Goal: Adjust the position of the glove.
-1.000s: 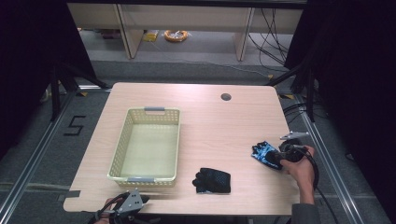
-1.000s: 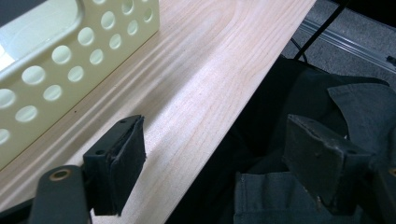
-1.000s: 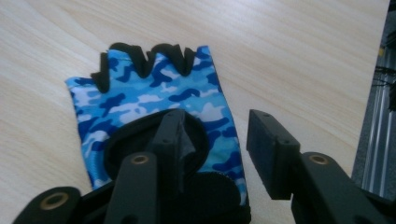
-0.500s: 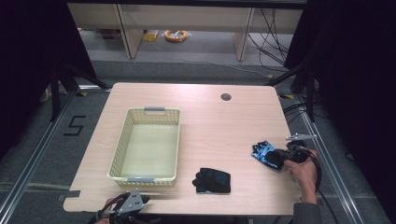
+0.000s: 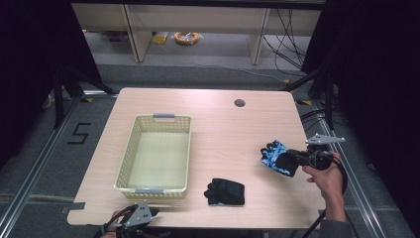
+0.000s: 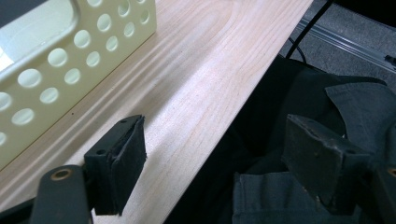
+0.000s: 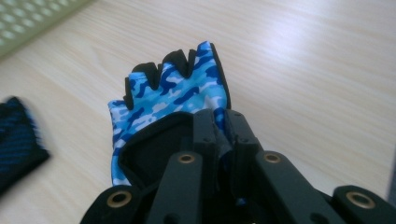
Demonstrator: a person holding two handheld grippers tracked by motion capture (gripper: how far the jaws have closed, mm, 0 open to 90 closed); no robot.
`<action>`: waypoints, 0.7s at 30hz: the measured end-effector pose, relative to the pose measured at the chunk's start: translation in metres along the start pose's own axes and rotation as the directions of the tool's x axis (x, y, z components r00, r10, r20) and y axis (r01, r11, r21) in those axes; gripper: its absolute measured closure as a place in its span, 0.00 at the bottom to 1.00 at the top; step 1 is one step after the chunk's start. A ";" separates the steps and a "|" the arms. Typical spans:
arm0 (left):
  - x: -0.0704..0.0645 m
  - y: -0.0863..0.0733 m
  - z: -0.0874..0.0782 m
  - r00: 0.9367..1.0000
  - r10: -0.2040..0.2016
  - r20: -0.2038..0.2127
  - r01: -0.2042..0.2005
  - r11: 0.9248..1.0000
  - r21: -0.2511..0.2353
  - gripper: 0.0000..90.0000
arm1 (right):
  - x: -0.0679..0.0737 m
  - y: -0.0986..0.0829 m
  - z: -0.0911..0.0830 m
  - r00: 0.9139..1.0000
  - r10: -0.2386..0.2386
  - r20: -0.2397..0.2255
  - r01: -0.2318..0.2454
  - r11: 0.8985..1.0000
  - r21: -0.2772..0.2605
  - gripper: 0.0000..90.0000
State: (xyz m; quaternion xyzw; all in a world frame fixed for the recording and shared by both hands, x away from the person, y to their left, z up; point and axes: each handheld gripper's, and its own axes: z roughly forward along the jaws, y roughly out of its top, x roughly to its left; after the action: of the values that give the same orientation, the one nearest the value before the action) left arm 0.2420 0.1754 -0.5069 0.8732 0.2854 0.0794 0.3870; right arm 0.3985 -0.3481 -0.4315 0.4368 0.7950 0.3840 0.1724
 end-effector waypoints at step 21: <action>0.000 0.000 -0.002 1.000 -0.002 0.004 0.002 1.000 -0.004 0.20 | 0.077 0.025 0.030 0.960 -0.156 -0.230 0.164 0.986 0.013 0.94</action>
State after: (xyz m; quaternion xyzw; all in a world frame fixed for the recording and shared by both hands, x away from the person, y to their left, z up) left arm 0.2413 0.1761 -0.5055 0.8722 0.2852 0.0781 0.3895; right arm 0.3880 -0.2621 -0.4269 0.3267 0.8484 0.4036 0.1032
